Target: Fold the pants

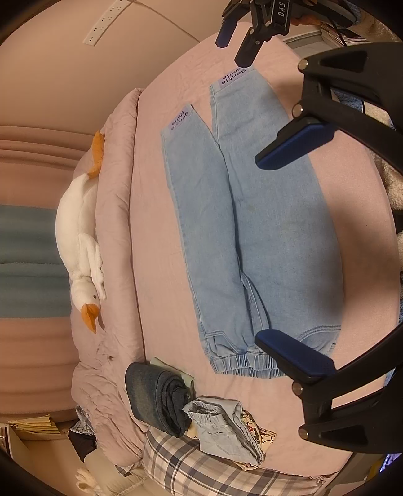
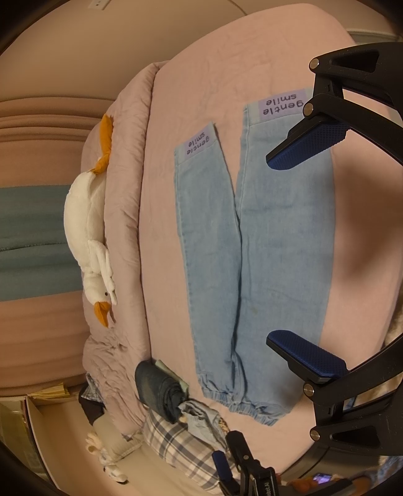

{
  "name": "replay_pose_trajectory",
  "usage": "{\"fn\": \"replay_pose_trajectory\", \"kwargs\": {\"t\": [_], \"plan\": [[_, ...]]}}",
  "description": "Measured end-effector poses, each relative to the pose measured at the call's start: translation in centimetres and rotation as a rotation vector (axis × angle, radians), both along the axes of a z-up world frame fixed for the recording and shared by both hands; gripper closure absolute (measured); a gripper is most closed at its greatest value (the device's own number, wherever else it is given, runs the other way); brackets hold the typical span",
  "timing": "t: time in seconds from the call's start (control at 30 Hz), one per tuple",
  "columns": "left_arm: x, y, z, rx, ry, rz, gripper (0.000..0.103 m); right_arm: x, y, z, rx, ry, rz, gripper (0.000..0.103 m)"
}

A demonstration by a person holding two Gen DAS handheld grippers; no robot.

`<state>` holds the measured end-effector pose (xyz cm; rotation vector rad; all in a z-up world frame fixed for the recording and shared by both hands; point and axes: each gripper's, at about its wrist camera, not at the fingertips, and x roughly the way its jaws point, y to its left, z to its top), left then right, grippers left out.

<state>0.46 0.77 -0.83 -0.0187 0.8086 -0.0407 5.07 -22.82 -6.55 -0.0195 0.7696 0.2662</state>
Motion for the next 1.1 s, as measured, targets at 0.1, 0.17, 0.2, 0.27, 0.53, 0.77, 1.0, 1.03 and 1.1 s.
{"fn": "replay_pose_trajectory", "kwargs": {"t": [0.1,0.17,0.2,0.27,0.53,0.77,1.0,1.03,1.1], "plan": [[0.0,0.0,0.0,0.001,0.001,0.001,0.000,0.0,0.0,0.0,0.000,-0.001,0.000,0.001],[0.0,0.0,0.0,0.001,0.001,0.002,0.000,0.0,0.0,0.0,-0.001,0.000,0.000,0.001],[0.0,0.0,-0.1,0.000,0.002,0.004,0.000,0.0,0.0,0.0,0.000,0.000,0.001,0.001],[0.0,0.1,-0.3,-0.006,0.000,0.008,0.000,0.0,0.0,0.0,0.001,0.001,0.001,0.001],[0.3,3.6,-5.3,-0.132,0.032,0.134,0.001,0.0,2.4,-2.2,-0.045,-0.008,0.072,0.001],[-2.7,9.4,-9.0,-0.290,0.032,0.311,0.001,-0.3,11.0,-9.8,-0.213,0.017,0.303,0.001],[-4.3,13.2,-13.3,-0.362,0.060,0.443,0.001,-2.2,16.6,-13.8,-0.299,-0.073,0.514,0.001],[-4.1,13.5,-13.9,-0.380,0.069,0.447,0.001,-2.5,17.2,-14.5,-0.332,-0.090,0.530,0.001],[-3.8,14.1,-14.9,-0.414,0.077,0.454,0.001,-2.9,18.0,-15.7,-0.394,-0.123,0.558,0.001]]}}
